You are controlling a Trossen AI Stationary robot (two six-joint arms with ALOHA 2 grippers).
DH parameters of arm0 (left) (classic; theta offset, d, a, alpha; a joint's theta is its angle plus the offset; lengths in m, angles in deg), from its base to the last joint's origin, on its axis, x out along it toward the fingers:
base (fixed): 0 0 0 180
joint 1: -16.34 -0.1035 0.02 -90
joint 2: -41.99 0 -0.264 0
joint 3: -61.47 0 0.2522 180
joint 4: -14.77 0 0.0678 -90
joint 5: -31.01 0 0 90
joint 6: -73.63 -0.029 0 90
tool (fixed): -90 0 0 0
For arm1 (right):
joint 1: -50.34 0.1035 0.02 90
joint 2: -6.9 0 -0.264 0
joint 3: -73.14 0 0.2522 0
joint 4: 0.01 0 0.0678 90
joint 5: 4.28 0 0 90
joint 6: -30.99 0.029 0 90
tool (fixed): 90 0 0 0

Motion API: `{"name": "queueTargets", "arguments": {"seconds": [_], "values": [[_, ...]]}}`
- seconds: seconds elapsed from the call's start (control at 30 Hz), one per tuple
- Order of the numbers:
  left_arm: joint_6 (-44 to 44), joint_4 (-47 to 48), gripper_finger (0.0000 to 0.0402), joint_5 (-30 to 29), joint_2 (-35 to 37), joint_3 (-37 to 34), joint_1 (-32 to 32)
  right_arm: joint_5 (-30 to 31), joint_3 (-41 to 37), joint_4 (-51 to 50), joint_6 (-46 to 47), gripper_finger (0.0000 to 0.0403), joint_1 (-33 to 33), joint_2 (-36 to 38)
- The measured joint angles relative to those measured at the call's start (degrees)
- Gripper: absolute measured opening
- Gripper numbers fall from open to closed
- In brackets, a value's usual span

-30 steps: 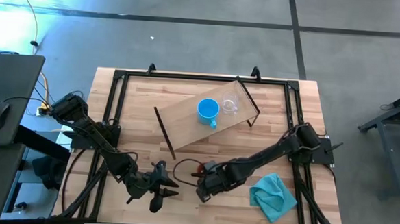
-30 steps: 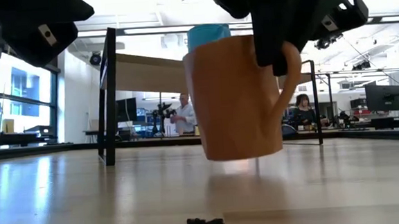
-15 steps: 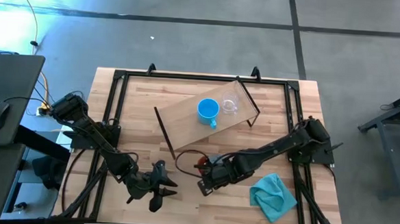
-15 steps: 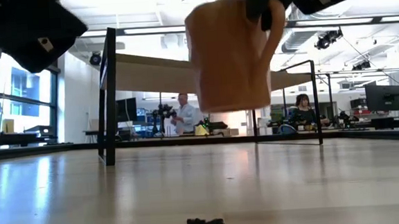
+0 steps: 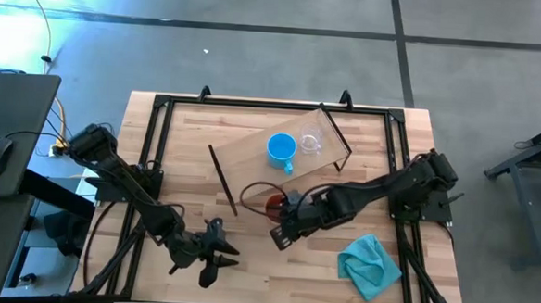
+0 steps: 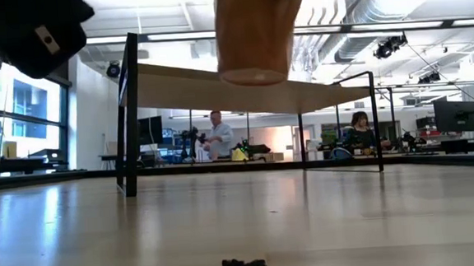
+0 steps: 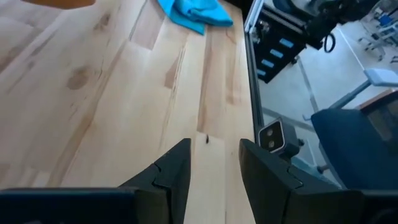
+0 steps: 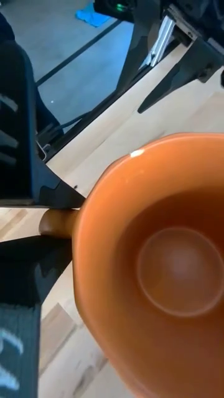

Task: Stack small to large cups/mugs on shelf
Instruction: Put the orange mug on the shelf

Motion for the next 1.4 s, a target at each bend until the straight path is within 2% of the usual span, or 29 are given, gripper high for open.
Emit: {"name": "queueTargets", "arguments": {"seconds": [0.13, 0.37, 0.63, 1.23, 1.4], "values": [[0.0, 0.2, 0.0124, -0.8, 0.7, 0.0, 0.0, -0.3, 0.6, -0.5, -2.5, 0.002, -1.6, 0.9], [0.3, 0.0, 0.0124, -1.6, 0.8, 0.0, 0.0, 0.1, 9.1, -6.2, -10.4, 0.002, -4.6, 0.3], [1.4, -0.4, 0.0124, -3.5, 0.8, 0.0, 0.0, 1.5, 16.8, -11.5, -14.5, 0.002, -8.4, 0.2], [1.0, -0.2, 0.0124, -7.6, 0.8, 0.0, -0.1, -9.3, 17.3, -3.9, -18.3, 0.0019, -15.4, -2.8], [1.0, -0.1, 0.0124, -7.8, 0.8, 0.0, -0.1, -10.6, 22.0, -5.2, -20.7, 0.0018, -16.7, -6.3]]}}
